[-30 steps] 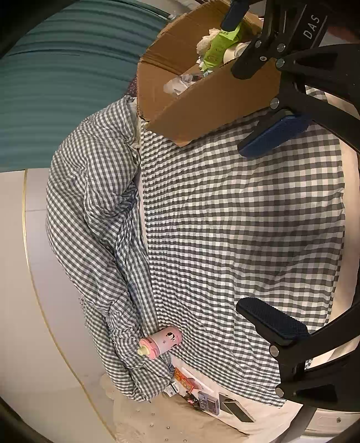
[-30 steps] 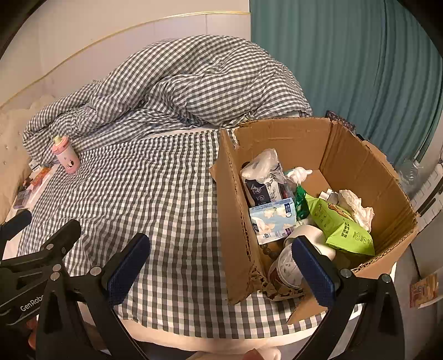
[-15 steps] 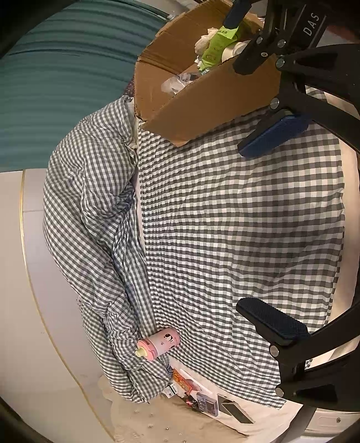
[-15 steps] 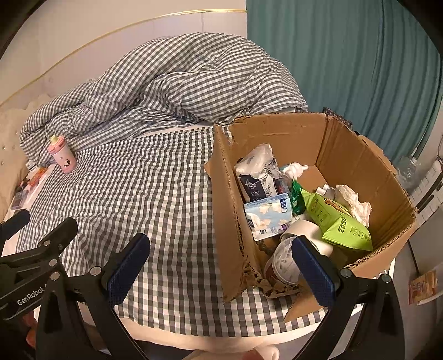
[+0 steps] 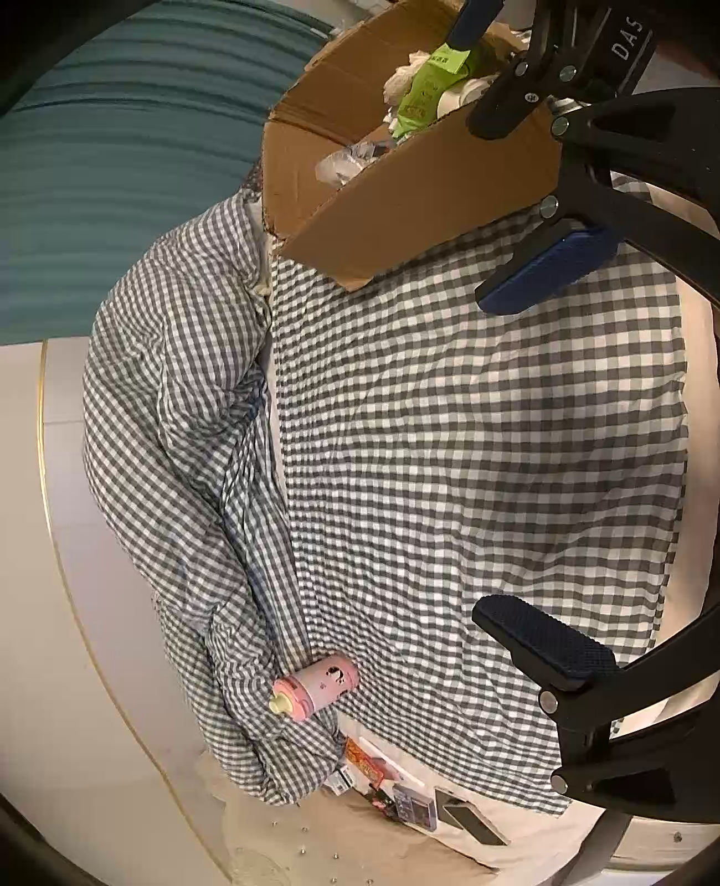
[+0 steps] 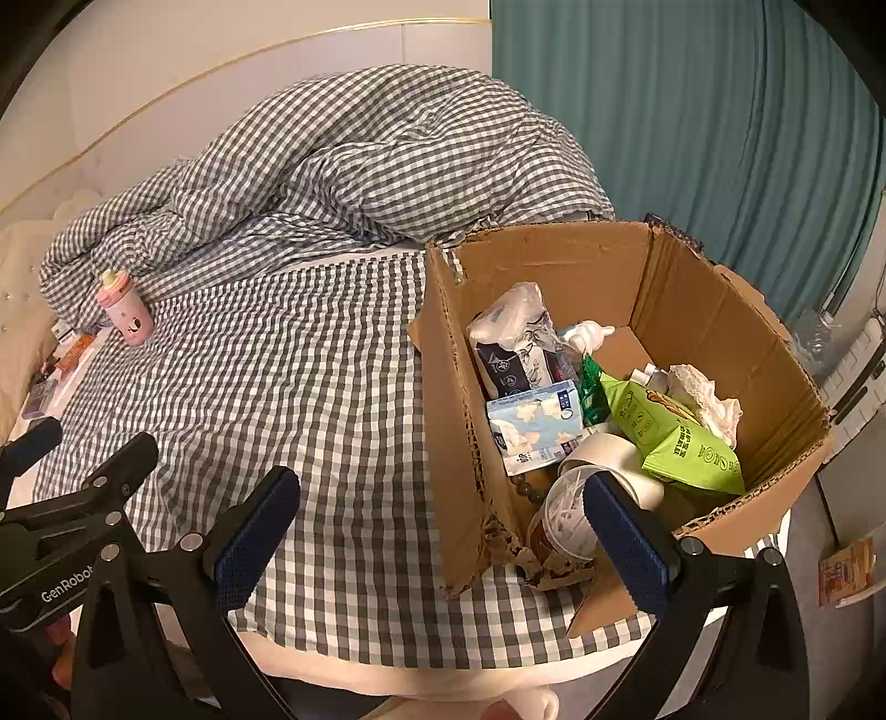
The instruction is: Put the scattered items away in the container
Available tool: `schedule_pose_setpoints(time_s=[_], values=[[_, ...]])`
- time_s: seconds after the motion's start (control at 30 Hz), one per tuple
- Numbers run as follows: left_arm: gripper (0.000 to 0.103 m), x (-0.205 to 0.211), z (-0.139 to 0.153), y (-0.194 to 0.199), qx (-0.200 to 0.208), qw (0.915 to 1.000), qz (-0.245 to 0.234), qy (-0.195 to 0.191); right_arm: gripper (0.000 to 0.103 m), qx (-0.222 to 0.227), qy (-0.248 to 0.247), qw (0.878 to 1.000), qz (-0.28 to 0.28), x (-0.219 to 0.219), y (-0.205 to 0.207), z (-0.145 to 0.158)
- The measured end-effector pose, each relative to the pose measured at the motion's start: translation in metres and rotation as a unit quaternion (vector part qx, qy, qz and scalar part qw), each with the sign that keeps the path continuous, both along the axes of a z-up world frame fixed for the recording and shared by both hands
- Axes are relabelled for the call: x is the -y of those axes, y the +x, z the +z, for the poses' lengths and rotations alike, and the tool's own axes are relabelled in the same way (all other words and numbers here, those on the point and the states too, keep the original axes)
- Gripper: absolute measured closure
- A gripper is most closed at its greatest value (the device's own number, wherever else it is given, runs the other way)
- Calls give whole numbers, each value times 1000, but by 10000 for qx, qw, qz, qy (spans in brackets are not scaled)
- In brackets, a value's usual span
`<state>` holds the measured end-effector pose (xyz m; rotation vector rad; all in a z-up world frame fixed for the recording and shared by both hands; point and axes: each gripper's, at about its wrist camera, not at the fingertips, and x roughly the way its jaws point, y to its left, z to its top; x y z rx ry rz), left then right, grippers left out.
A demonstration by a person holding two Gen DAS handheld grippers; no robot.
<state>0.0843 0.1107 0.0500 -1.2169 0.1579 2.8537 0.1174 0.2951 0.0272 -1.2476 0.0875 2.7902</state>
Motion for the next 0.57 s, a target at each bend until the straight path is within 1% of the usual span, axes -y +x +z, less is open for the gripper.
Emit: schedule_pose_setpoints(time_s=[0.13,0.33,0.47,0.57], values=[[0,-1,1,2,-39,10000,-49,12,0,-11,-4,10000,-7,1,2,1],[0,-2,1,3,-110,9999,-58,-77,0,15,0,10000,-39,1,2,0],[0,2,0,4,-84,9998,-111,109,0,30,-4,10000,-89,1,2,-1],[0,2,1,4,-100,9998,-106,106,0,39,-6,9999,-100,0,1,-1]])
